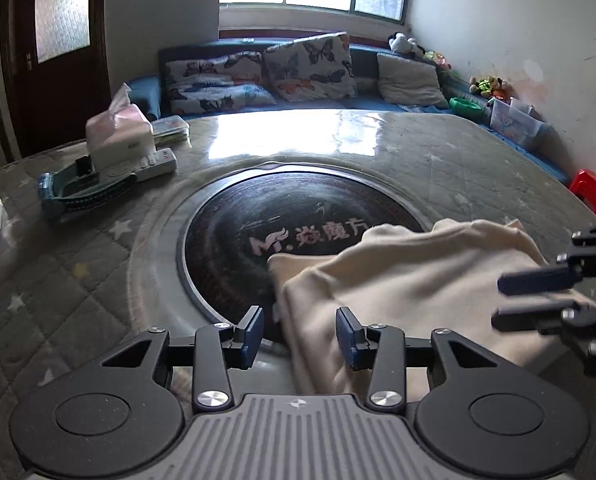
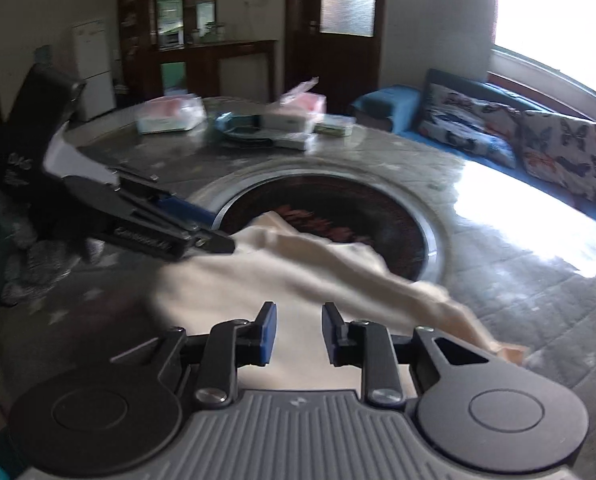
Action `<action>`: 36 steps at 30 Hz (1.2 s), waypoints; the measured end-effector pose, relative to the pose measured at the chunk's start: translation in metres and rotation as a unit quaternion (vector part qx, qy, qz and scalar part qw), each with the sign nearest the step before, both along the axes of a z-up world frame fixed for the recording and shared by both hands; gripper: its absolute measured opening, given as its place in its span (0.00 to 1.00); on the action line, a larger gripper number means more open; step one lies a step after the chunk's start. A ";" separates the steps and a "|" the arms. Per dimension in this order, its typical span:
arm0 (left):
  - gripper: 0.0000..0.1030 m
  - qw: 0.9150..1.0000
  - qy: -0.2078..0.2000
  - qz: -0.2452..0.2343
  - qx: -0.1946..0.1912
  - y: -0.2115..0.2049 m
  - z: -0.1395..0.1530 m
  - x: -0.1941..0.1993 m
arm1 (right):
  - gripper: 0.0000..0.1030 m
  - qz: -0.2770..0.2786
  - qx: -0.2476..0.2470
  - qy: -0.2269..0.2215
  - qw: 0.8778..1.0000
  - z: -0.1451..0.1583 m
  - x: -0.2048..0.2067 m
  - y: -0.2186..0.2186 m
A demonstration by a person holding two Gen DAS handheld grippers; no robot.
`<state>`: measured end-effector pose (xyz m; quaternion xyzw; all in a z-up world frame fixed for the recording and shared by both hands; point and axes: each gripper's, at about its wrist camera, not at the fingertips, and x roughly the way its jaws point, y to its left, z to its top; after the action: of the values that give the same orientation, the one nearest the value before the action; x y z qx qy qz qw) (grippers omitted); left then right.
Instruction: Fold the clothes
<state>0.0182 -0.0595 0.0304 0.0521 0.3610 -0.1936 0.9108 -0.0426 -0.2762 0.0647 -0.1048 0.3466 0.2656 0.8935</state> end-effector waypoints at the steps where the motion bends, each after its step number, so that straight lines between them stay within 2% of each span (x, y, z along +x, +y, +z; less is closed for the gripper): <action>1: 0.42 1.000 -0.004 0.002 0.011 0.001 -0.002 -0.003 | 0.23 0.004 -0.001 0.005 1.000 -0.004 -0.003 0.003; 5: 0.42 1.000 -0.009 0.016 0.001 0.010 0.003 -0.013 | 0.24 0.009 -0.013 0.008 1.000 -0.018 -0.014 0.011; 8: 0.42 0.999 -0.031 0.011 -0.017 0.012 0.017 -0.025 | 0.24 -0.003 -0.004 0.000 1.000 -0.011 -0.020 0.009; 11: 0.42 0.999 -0.047 -0.016 -0.021 0.005 0.025 -0.039 | 0.23 -0.011 -0.013 -0.017 1.000 -0.003 -0.027 0.006; 13: 0.42 0.998 -0.051 -0.033 -0.015 -0.002 0.021 -0.046 | 0.23 -0.020 -0.019 -0.011 1.000 -0.004 -0.029 0.003; 17: 0.42 0.998 -0.034 -0.044 0.020 -0.013 -0.003 -0.050 | 0.23 -0.027 -0.026 0.008 0.999 -0.020 -0.031 -0.001; 19: 0.42 0.998 -0.039 -0.044 0.018 -0.011 -0.006 -0.052 | 0.23 -0.029 -0.023 0.003 0.999 -0.022 -0.034 -0.004; 23: 0.43 0.998 -0.042 -0.038 0.009 -0.004 0.003 -0.053 | 0.23 -0.034 -0.018 -0.007 0.999 -0.007 -0.041 -0.014; 27: 0.42 0.999 -0.045 -0.029 -0.006 0.002 0.011 -0.054 | 0.23 -0.067 -0.020 -0.015 0.997 0.001 -0.047 -0.032; 30: 0.42 0.999 -0.040 -0.028 0.003 0.001 0.005 -0.053 | 0.23 -0.099 -0.023 0.004 0.995 -0.009 -0.044 -0.048; 33: 0.43 0.999 -0.029 -0.026 -0.002 0.006 0.001 -0.051 | 0.23 -0.108 -0.020 0.027 0.994 -0.021 -0.044 -0.057; 36: 0.43 0.999 -0.025 -0.021 -0.014 0.011 0.004 -0.050 | 0.22 -0.109 -0.013 0.016 0.994 -0.012 -0.047 -0.062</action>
<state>-0.0321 -0.0482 0.0340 0.0519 0.3341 -0.2161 0.9160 -0.0896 -0.3382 0.0522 -0.0737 0.3733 0.1643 0.9101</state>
